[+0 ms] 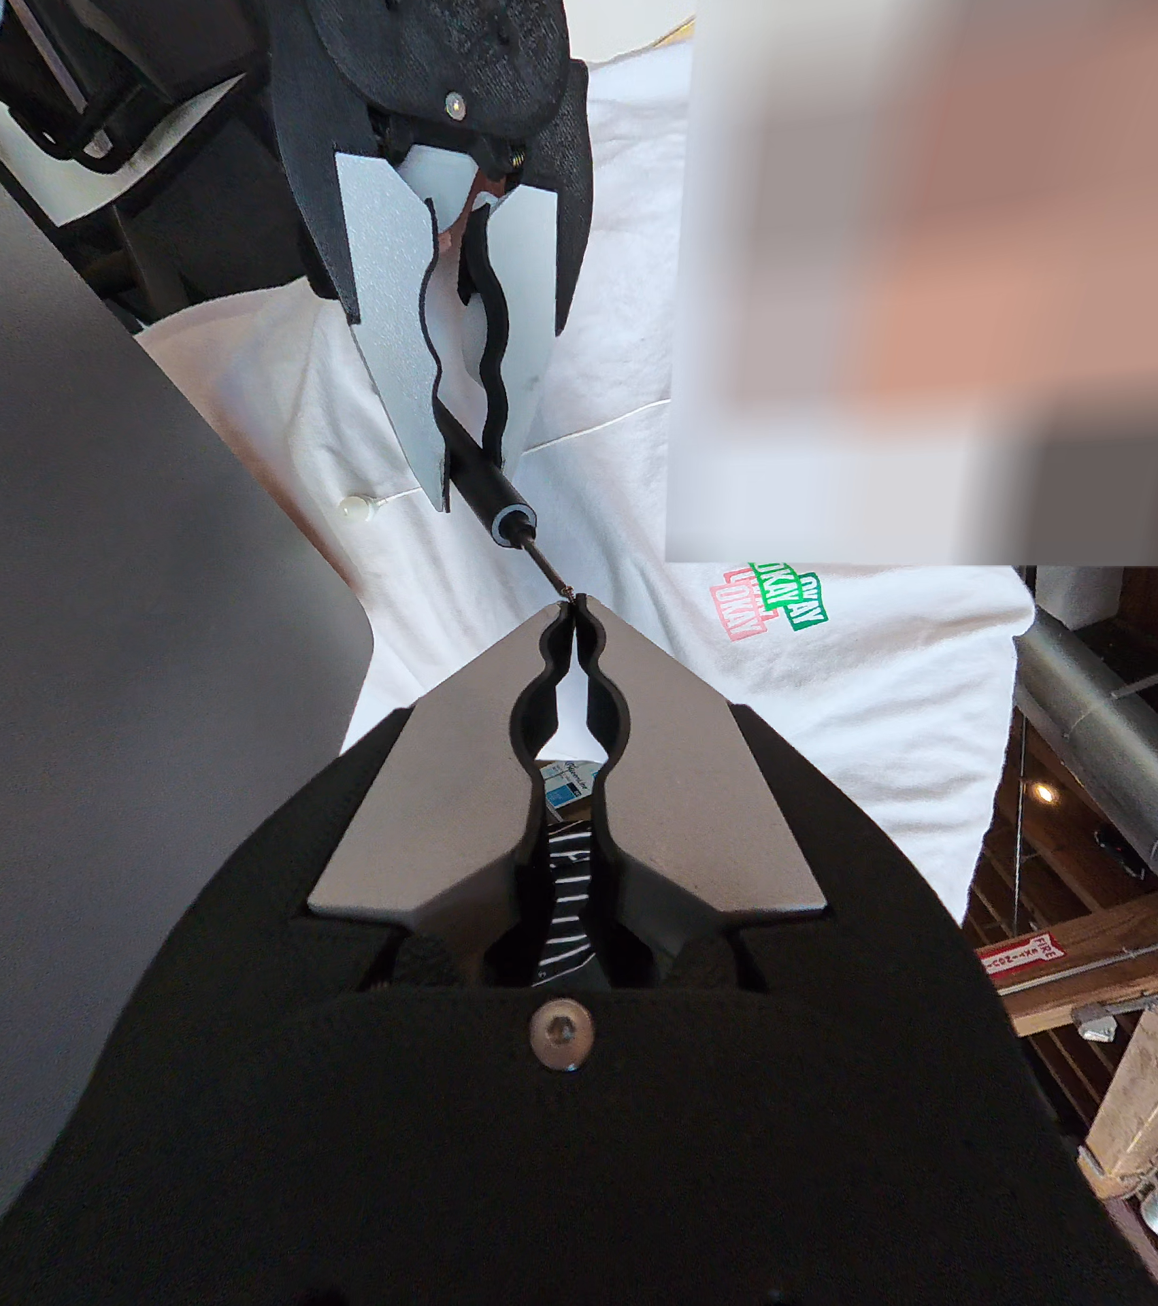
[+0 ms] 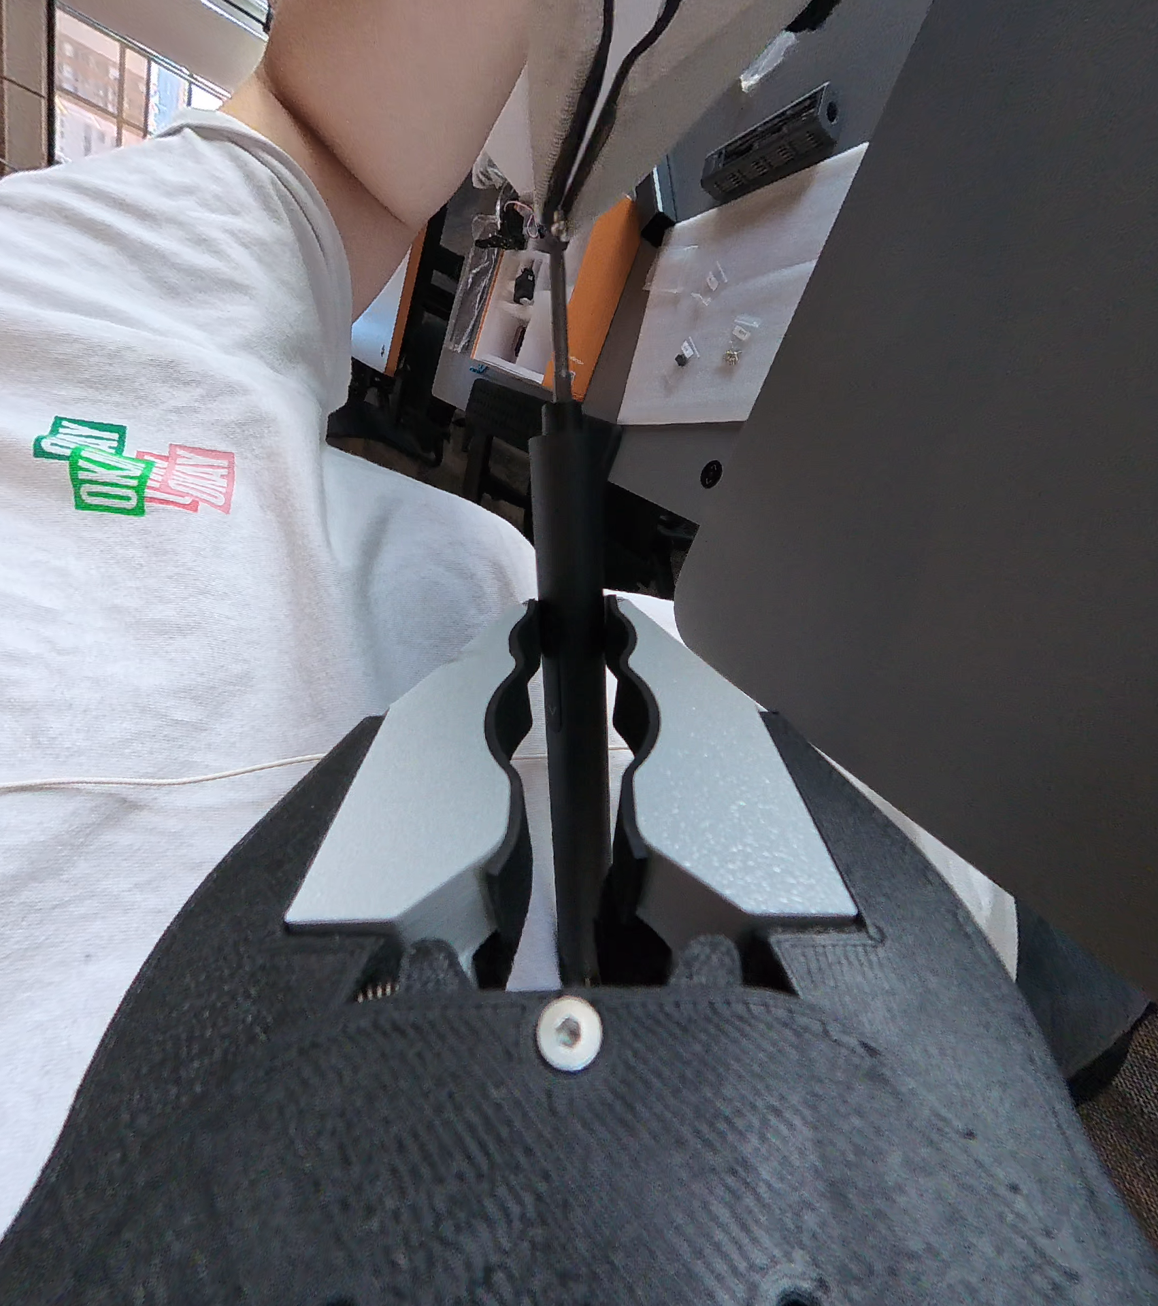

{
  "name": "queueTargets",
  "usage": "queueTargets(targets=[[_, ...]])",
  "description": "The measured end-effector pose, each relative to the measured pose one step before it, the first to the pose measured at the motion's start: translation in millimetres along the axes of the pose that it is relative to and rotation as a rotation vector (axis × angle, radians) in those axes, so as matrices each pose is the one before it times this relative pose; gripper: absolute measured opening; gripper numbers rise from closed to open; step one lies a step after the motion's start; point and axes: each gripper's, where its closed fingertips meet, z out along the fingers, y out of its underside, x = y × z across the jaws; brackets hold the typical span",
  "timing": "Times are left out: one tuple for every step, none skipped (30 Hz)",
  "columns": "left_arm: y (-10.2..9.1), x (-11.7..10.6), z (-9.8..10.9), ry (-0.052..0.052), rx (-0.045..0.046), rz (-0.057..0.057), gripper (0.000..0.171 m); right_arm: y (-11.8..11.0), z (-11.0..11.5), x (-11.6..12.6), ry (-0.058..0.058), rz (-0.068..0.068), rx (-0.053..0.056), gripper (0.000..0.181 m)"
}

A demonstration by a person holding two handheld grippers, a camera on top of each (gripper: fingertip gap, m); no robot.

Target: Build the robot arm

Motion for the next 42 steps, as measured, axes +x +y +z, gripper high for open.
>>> queueTargets(targets=[[0.61,-1.50,-0.31,-0.0091,-0.00224,-0.0024,0.000,-0.19,0.00,0.17,-0.0010,-0.0008,-0.0010,0.016],[0.99,0.27,0.15,0.0036,-0.00422,-0.0040,0.000,-0.15,-0.04,0.23,-0.0008,0.0004,-0.0009,0.016],[1.79,0.56,0.49,0.0034,-0.00945,-0.0025,0.000,-0.26,-0.02,0.47,-0.0002,0.0018,0.0007,0.016],[1.40,-0.85,0.37,-0.0059,-0.00686,-0.0008,0.000,0.58,0.01,-0.15,-0.0025,0.0017,-0.0038,0.016],[0.71,0.17,0.03,0.0014,-0.00180,-0.0029,0.000,0.47,-0.12,0.07,0.0004,-0.0014,-0.0028,0.016],[0.13,0.91,-0.02,0.0065,0.00156,-0.0006,0.000,-0.26,-0.27,0.22,0.0018,-0.0018,0.0020,0.016],[-0.63,-0.10,-0.43,-0.0014,0.00534,0.0035,0.000,-0.08,-0.38,0.23,-0.0005,0.0012,0.0001,0.016],[-0.39,0.32,-0.43,0.0019,0.00396,0.0026,0.000,-0.19,-0.26,0.37,-0.0015,0.0023,-0.0003,0.016],[0.60,0.22,-0.19,0.0014,-0.00239,0.0015,0.000,-0.55,-0.12,0.57,-0.0007,0.0016,0.0017,0.016],[0.16,-1.00,-0.28,-0.0062,-0.00100,0.0008,0.000,-0.36,-0.18,0.37,-0.0003,0.0011,0.0010,0.016],[-0.06,-0.12,-0.26,0.0007,0.00084,-0.0025,0.000,0.01,0.06,0.06,-0.0007,0.0000,-0.0026,0.016],[0.48,0.54,-0.01,0.0047,-0.00268,-0.0011,0.000,-0.16,0.07,-0.08,0.0003,-0.0012,-0.0003,0.016],[0.44,-1.07,-0.12,-0.0053,-0.00279,0.0002,0.000,0.15,0.15,0.17,0.0006,-0.0007,-0.0025,0.016],[-0.07,-0.34,-0.13,0.0000,-0.00024,-0.0022,0.000,0.11,0.10,0.00,-0.0004,-0.0013,-0.0024,0.016],[-0.16,0.91,0.18,0.0079,-0.00034,-0.0006,0.000,-0.07,0.22,0.05,-0.0004,-0.0004,-0.0015,0.016],[-0.17,-0.08,0.19,-0.0001,-0.00055,0.0022,0.000,0.03,0.30,0.36,-0.0003,0.0011,-0.0017,0.016],[0.20,-0.60,-0.10,-0.0017,-0.00273,-0.0026,0.000,-0.20,0.10,0.25,-0.0002,0.0002,0.0000,0.016],[-0.11,-0.04,-0.01,0.0019,0.00007,-0.0027,0.000,0.15,-0.06,0.32,0.0021,-0.0022,-0.0015,0.016],[0.42,0.35,0.28,0.0035,-0.00302,-0.0002,0.000,-0.10,-0.01,0.25,0.0007,0.0002,0.0004,0.016],[0.48,-0.47,0.21,-0.0008,-0.00384,-0.0023,0.000,-0.12,-0.19,0.01,-0.0024,0.0028,0.0002,0.016],[-0.13,-0.20,0.03,0.0021,-0.00049,-0.0071,0.000,0.28,-0.07,0.35,0.0004,0.0005,-0.0017,0.016],[0.32,0.24,0.05,0.0062,-0.00273,-0.0091,0.000,0.14,0.01,0.04,0.0003,-0.0006,-0.0011,0.016],[0.57,-0.28,0.15,0.0027,-0.00569,-0.0069,0.000,0.18,0.24,-0.40,-0.0010,-0.0005,-0.0022,0.016],[0.27,-0.15,0.27,0.0025,-0.00423,-0.0066,0.000,0.58,0.36,0.23,0.0036,-0.0028,-0.0055,0.016],[0.12,0.09,0.28,0.0035,-0.00418,-0.0073,0.000,0.30,0.23,0.37,0.0057,-0.0052,-0.0046,0.016],[-0.40,0.15,0.05,0.0033,-0.00028,-0.0061,0.000,0.28,0.15,0.39,0.0041,-0.0028,-0.0040,0.016],[-0.15,0.28,-0.18,0.0030,-0.00059,-0.0085,0.000,-0.17,-0.15,0.04,0.0017,-0.0018,-0.0006,0.016],[0.15,-0.22,-0.22,-0.0012,-0.00134,-0.0055,0.000,-0.48,-0.42,0.07,0.0008,-0.0007,0.0030,0.016],[0.11,-0.41,-0.35,-0.0037,-0.00061,-0.0024,0.000,-0.31,-0.32,0.19,-0.0003,0.0010,0.0016,0.016],[-0.14,-0.10,-0.27,0.0001,0.00089,-0.0057,0.000,-0.12,-0.15,0.18,-0.0005,0.0001,0.0009,0.016],[0.25,0.06,0.10,0.0016,-0.00238,-0.0061,0.000,-0.08,-0.01,-0.07,-0.0015,0.0005,0.0003,0.016],[0.28,-0.33,0.07,-0.0007,-0.00288,-0.0038,0.000,0.06,0.14,0.02,-0.0008,0.0003,-0.0007,0.016],[-0.06,-0.18,0.07,0.0001,-0.00014,-0.0023,0.000,0.31,0.09,0.37,0.0016,-0.0006,-0.0026,0.016],[-0.01,0.13,0.04,0.0020,-0.00072,-0.0016,0.000,-0.06,-0.17,0.04,-0.0008,-0.0003,0.0000,0.016],[-0.15,-0.25,-0.16,-0.0009,0.00084,-0.0012,0.000,-0.05,-0.29,-0.06,-0.0014,0.0006,0.0009,0.016],[-0.19,-0.12,-0.31,-0.0006,0.00145,-0.0004,0.000,-0.23,-0.39,0.25,0.0004,-0.0001,0.0014,0.016],[-0.13,-0.12,-0.31,-0.0015,0.00120,0.0010,0.000,-0.40,-0.31,0.08,-0.0014,0.0004,0.0030,0.016],[-0.14,-0.30,-0.25,-0.0025,0.00065,0.0009,0.000,-0.22,-0.41,-0.05,-0.0022,0.0006,0.0017,0.016],[0.00,0.06,0.04,-0.0005,-0.00113,0.0002,0.000,-0.35,-0.25,-0.18,-0.0022,0.0002,0.0021,0.016],[-0.01,0.16,0.25,0.0006,-0.00098,0.0007,0.000,0.18,0.01,-0.05,-0.0008,0.0002,-0.0018,0.016],[-0.27,-0.16,0.29,-0.0012,-0.00047,0.0008,0.000,0.15,0.06,0.05,-0.0004,-0.0005,-0.0023,0.016],[0.19,-0.11,0.13,-0.0003,-0.00234,-0.0018,0.000,0.15,0.13,0.07,0.0008,-0.0012,-0.0007,0.016]])
